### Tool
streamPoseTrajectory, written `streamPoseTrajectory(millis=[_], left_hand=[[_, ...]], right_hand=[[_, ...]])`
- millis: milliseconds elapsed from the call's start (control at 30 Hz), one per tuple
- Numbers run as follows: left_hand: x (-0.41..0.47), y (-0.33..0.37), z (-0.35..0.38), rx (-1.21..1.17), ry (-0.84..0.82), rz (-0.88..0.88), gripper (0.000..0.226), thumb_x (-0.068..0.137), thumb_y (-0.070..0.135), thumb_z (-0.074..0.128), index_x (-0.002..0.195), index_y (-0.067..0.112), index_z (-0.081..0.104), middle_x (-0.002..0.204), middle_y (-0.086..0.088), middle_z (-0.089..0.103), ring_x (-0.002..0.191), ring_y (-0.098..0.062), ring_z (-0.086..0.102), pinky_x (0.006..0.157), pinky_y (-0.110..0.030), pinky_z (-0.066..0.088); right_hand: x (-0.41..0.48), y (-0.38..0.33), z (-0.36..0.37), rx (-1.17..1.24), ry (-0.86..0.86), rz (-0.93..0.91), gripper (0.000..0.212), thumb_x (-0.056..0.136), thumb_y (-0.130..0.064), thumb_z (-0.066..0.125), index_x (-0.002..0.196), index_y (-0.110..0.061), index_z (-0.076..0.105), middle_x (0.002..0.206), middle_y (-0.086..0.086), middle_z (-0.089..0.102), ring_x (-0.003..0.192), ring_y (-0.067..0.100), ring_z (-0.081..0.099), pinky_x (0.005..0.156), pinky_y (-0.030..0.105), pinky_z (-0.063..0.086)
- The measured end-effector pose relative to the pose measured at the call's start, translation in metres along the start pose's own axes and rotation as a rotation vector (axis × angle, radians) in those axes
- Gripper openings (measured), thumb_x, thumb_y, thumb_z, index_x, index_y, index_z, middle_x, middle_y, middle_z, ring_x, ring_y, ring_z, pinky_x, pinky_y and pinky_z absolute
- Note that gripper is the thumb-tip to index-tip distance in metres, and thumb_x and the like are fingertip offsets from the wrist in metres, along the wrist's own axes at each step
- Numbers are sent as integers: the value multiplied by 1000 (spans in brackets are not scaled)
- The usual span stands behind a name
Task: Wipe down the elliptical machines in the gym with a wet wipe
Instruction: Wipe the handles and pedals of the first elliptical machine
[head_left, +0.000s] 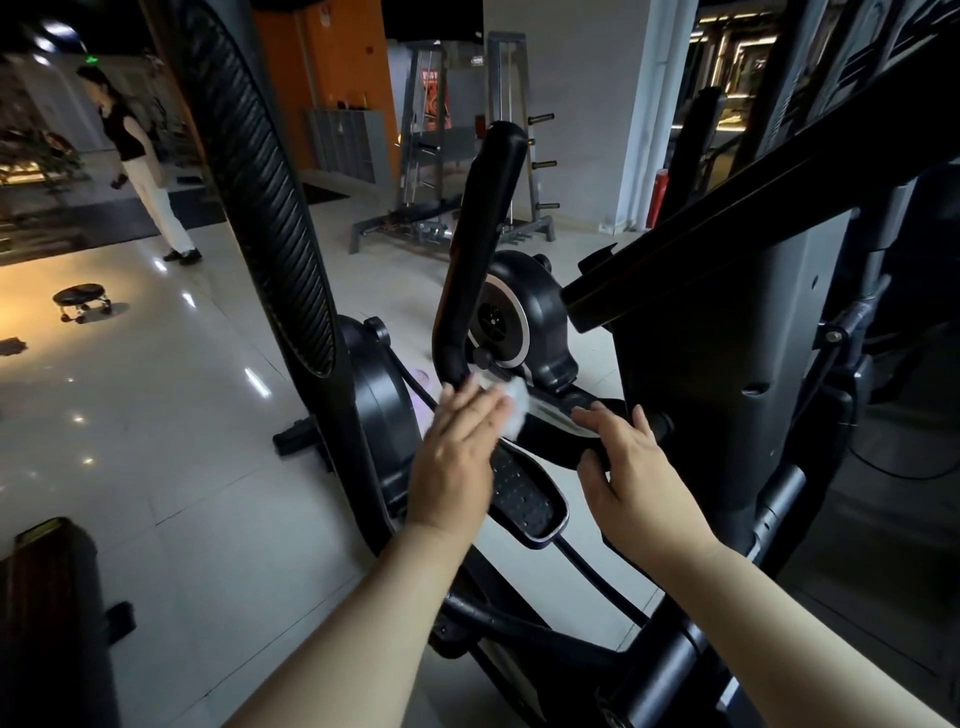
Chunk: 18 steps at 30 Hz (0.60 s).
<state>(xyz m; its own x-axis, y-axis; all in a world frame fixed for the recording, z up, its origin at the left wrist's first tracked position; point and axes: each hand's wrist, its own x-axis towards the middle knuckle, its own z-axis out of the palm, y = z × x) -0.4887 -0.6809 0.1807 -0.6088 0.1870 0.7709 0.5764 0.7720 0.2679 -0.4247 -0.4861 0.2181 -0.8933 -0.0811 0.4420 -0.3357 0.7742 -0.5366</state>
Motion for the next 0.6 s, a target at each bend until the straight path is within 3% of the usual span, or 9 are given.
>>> streamPoseTrajectory(millis=[133,200,300,400,500,600], left_hand=[[2,2,1,60,46,-60,70,80,-25,54,143,5,53,150,-7,51,147,-27,38,129,-36,11],[-11,22,6,-40,10,-56,77,80,-27,54,148,10,47,158,-2,42,152,-22,31,127,-34,20],[-22,29,5,-132,-15,34,62,89,-15,42,146,8,52,157,-1,44,151,-18,34,124,-38,29],[-3,6,-1,-73,75,21,50,92,-6,41,138,5,60,149,-4,53,147,-24,39,127,-42,21],[8,-5,1,-38,182,-103,45,94,-7,47,136,2,60,148,-3,49,144,-27,41,127,-33,17],[-15,14,10,-141,115,-136,66,86,-24,56,144,7,54,156,-3,43,150,-22,34,124,-25,23]], right_hand=[[4,-4,2,-42,2,6,50,93,-25,31,132,-6,56,125,6,68,140,15,46,128,41,11],[7,-5,5,-61,0,-10,55,91,-31,27,130,-7,58,121,6,69,132,15,53,127,42,13],[11,-11,6,-86,17,-51,45,93,-25,35,124,-6,62,113,5,72,117,15,60,123,41,26],[16,-19,7,-65,58,-82,28,94,-9,52,120,-4,65,104,6,72,106,14,56,102,42,48],[20,-25,11,-56,37,-86,24,94,-5,58,118,-8,64,96,4,72,94,25,65,85,40,52],[23,-25,15,-112,35,-110,23,93,-6,61,115,-10,63,90,3,72,87,28,68,79,39,53]])
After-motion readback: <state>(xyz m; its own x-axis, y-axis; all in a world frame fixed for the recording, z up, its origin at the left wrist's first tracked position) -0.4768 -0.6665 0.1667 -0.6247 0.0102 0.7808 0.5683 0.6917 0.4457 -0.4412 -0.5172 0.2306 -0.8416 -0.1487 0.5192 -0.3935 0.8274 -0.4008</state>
